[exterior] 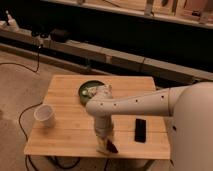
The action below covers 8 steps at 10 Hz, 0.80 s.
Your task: Place the pepper on the white sponge
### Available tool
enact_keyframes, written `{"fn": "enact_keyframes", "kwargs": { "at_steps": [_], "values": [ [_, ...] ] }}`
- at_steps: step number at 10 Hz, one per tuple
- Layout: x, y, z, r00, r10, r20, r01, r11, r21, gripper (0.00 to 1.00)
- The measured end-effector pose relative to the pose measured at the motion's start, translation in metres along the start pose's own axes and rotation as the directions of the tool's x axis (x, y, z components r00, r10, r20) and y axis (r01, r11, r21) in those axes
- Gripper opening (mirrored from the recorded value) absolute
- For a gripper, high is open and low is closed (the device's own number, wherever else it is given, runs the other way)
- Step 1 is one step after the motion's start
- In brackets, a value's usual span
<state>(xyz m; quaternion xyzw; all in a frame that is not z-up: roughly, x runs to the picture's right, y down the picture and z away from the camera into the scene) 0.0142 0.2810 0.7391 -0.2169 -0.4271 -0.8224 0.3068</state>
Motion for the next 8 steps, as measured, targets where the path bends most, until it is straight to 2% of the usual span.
{"fn": "enact_keyframes", "kwargs": {
  "at_steps": [1, 5, 8],
  "values": [
    [-0.001, 0.002, 0.000, 1.000, 0.005, -0.001, -0.005, 1.000, -0.002, 0.80],
    [0.004, 0.008, -0.005, 0.999, 0.028, -0.021, -0.029, 0.999, -0.016, 0.80],
    [0.026, 0.021, -0.039, 0.989, 0.085, -0.118, -0.090, 0.995, -0.044, 0.80]
  ]
}}
